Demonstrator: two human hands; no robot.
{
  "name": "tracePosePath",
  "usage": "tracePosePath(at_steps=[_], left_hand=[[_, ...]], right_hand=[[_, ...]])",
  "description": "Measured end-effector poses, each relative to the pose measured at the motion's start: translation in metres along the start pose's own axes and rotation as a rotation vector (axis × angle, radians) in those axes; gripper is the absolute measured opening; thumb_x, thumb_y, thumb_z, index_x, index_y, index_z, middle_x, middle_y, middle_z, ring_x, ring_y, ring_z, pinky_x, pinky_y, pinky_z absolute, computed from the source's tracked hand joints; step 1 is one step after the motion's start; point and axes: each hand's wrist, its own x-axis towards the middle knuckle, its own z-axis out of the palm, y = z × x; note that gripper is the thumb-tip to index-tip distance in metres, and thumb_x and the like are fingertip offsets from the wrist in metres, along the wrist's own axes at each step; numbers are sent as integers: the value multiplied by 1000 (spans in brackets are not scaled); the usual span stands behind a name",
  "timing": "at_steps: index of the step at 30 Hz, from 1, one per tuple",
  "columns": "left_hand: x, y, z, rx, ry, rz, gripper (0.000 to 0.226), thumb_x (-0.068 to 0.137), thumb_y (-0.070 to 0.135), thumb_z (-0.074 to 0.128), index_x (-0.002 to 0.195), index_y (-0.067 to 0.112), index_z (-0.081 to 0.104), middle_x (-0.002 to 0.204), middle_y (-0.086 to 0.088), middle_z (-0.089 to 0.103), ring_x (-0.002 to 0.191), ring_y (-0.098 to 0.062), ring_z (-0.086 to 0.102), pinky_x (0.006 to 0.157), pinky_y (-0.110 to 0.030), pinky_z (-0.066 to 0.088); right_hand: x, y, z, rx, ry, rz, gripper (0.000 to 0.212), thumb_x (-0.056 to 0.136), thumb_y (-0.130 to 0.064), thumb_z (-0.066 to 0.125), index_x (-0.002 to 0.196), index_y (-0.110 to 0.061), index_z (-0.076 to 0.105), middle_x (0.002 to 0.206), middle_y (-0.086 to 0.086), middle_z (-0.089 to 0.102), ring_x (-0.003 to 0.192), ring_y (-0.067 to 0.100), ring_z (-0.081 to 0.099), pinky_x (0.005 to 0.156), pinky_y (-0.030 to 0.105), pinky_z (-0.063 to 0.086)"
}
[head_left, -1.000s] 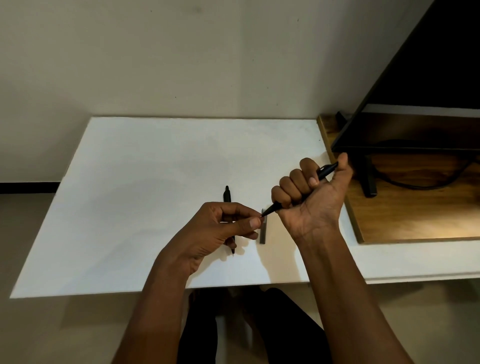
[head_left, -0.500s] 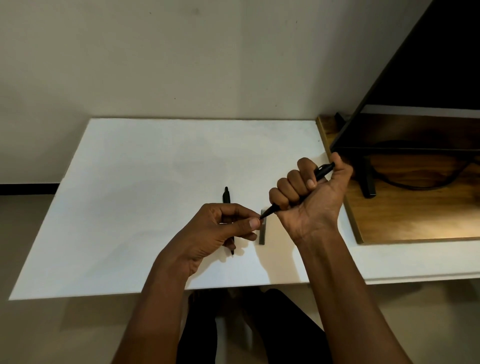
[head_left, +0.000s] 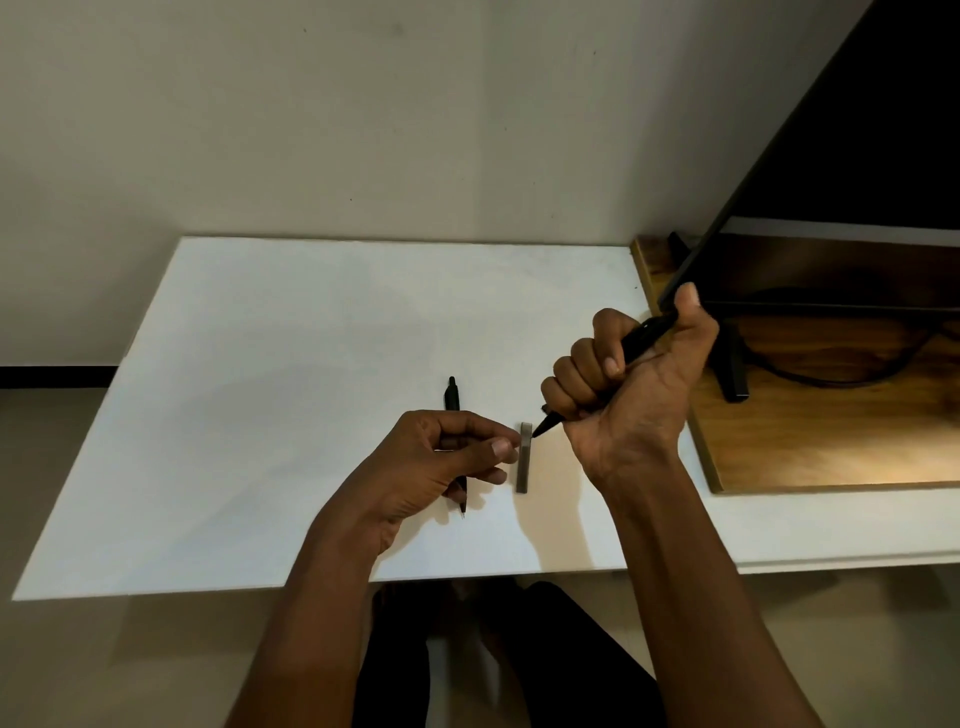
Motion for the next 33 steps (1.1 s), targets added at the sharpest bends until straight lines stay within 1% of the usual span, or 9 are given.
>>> tracePosePath(at_steps=[2,4,6,9,14,22,27,31,33], left_hand=[[0,0,0,-5,1,-4,16,86,23,72,101,18,77,95,-2,80,84,-15,77,67,-28,49],[0,0,0,-15,4,-3,16,86,24,72,101,20,77,95,-2,80,84,-15,77,67,-28,48],[0,1,1,-14,6,1,15,86,23,72,101,22,78,95,-2,80,84,-15,77,67,-29,47],[1,2,4,0,-6,9,14,86,21,73,99,23,78,94,1,80,84,-15,77,67,-29,48],[-1,3,6,-5,-34,23,15,83,22,75,97,22,79,94,-2,80,85,-16,77,65,-30,47],[-1,5,6,-19,-43,41,16,83,21,76,98,18,79,96,2,80,86,-20,76,61,-28,45],[-2,7,6,-54,-40,56,14,84,21,74,96,17,79,96,-7,79,87,-21,76,62,-28,45],[-3,8,6,-76,-45,70,13,84,24,72,94,17,78,96,-5,79,86,-18,76,63,-27,46],[-3,9,6,-82,-47,71,19,81,29,73,94,16,78,96,-5,79,85,-17,76,63,-26,46]], right_hand=[[0,-1,0,-34,-1,2,68,94,-68,28,55,-12,22,45,-1,12,39,12,9,44,23,10],[0,-2,0,-75,-2,-7,69,95,-66,28,52,-12,26,42,-2,16,37,10,12,43,20,13],[0,-2,0,-75,-5,-12,68,96,-62,28,51,-11,28,43,-1,14,37,11,11,44,20,13],[1,-1,-1,8,-9,-3,64,94,-58,29,48,-13,29,44,-1,11,38,11,8,45,20,11],[1,1,-4,90,-14,5,67,93,-65,30,49,-15,30,44,-3,12,39,10,8,44,20,11],[3,0,-7,214,15,43,62,93,-60,32,50,-16,29,44,-5,12,39,10,7,43,19,12],[3,1,-9,289,34,52,62,93,-61,32,50,-17,32,40,-6,19,40,10,7,42,19,12],[3,2,-10,318,34,62,60,94,-59,31,50,-17,32,40,-6,19,41,10,7,41,19,13],[3,4,-10,315,40,61,62,94,-62,31,51,-17,32,43,-6,16,41,10,8,41,19,14]])
